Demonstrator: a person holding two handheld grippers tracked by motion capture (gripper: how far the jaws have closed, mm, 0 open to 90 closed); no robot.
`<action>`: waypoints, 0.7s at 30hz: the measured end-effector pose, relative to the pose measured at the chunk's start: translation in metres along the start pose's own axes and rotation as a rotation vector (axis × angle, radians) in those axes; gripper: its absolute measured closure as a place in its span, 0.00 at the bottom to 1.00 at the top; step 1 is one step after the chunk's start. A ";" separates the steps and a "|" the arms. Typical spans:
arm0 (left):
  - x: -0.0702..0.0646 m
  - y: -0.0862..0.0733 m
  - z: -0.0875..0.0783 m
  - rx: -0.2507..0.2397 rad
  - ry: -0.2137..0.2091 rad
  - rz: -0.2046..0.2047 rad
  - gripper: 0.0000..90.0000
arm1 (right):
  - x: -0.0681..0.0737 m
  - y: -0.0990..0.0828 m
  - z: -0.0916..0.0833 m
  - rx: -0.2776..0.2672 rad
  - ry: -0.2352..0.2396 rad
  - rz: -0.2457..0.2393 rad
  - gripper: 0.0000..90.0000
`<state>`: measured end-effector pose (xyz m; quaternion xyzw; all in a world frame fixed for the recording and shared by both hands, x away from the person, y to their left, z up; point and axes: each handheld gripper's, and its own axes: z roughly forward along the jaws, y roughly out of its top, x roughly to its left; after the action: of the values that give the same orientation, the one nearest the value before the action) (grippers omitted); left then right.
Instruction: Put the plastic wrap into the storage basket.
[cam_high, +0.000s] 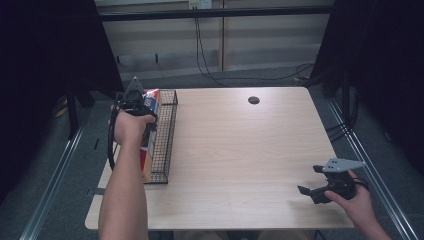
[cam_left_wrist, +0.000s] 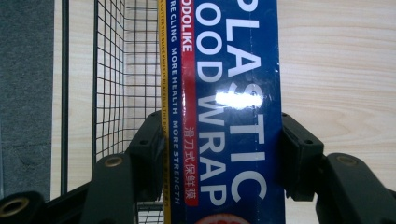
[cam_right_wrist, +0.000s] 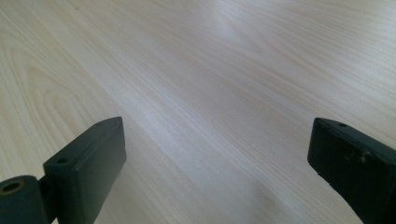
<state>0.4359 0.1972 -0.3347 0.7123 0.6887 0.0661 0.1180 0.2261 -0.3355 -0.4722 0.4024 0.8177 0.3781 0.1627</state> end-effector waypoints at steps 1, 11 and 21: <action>0.000 0.000 0.001 0.001 -0.002 0.002 0.49 | 0.000 0.000 0.000 -0.001 -0.003 -0.001 0.05; 0.009 0.002 0.004 0.001 0.005 0.000 0.49 | -0.001 -0.001 0.000 0.001 -0.005 -0.003 0.05; 0.017 0.000 0.013 0.012 0.005 -0.015 0.49 | -0.001 -0.001 0.001 0.001 -0.004 -0.008 0.05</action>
<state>0.4397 0.2134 -0.3480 0.7076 0.6948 0.0630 0.1123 0.2266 -0.3360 -0.4736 0.3997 0.8193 0.3763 0.1657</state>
